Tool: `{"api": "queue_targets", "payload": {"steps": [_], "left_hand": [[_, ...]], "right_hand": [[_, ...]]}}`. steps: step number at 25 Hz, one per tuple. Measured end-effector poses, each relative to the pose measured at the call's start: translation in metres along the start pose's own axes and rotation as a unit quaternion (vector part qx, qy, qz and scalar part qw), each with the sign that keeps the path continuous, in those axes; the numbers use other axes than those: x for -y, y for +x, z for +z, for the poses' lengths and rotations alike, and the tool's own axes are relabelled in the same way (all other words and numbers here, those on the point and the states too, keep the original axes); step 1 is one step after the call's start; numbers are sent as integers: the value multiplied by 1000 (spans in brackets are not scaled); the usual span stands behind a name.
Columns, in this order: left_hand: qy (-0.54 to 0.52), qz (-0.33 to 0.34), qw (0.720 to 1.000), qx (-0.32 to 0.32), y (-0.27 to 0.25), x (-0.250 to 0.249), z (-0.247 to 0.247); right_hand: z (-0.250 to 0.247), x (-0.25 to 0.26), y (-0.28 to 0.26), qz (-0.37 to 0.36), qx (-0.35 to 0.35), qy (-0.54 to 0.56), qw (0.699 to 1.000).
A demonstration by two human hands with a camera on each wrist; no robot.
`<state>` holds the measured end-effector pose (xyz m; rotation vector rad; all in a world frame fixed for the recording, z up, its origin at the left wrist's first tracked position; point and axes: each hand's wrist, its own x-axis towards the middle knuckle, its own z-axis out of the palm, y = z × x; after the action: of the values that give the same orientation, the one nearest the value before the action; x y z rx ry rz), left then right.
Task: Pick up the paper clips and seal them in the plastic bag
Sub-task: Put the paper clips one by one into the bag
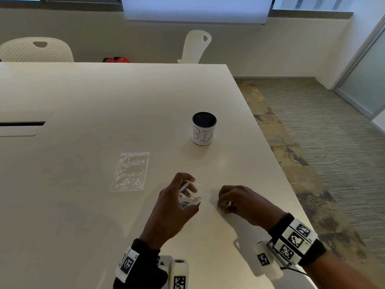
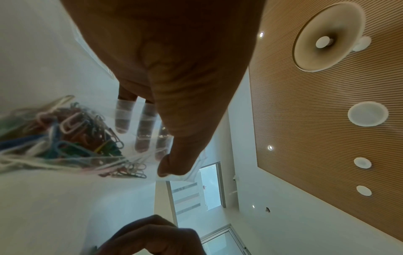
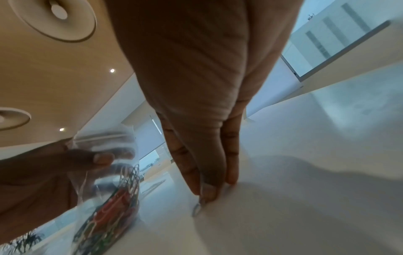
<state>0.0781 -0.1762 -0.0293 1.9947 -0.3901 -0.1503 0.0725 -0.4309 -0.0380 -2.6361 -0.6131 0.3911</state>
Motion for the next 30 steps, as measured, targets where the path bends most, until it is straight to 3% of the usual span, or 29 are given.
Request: {"api": "queue_targets", "payload": {"steps": [4, 12, 17, 22, 25, 28, 30], "left_hand": [[-3, -1, 1000, -2, 0, 1, 0], [4, 3, 1000, 7, 3, 3, 3], [5, 1, 1000, 12, 3, 1, 3], [5, 2, 1000, 4, 2, 0, 1], [0, 4, 1000, -5, 1, 2, 0], [-4, 1, 1000, -6, -1, 2, 0], [-4, -1, 1000, 1, -2, 1, 1]], "right_hand": [[3, 0, 1, -6, -4, -42, 999], [2, 19, 4, 53, 17, -71, 996], [2, 14, 8, 86, 51, -33, 994], [6, 13, 4, 93, 27, -23, 995], [-3, 1, -2, 118, -38, 65, 990], [-18, -1, -8, 173, -128, 230, 949], [-28, 13, -10, 157, -174, 315, 920]]}}
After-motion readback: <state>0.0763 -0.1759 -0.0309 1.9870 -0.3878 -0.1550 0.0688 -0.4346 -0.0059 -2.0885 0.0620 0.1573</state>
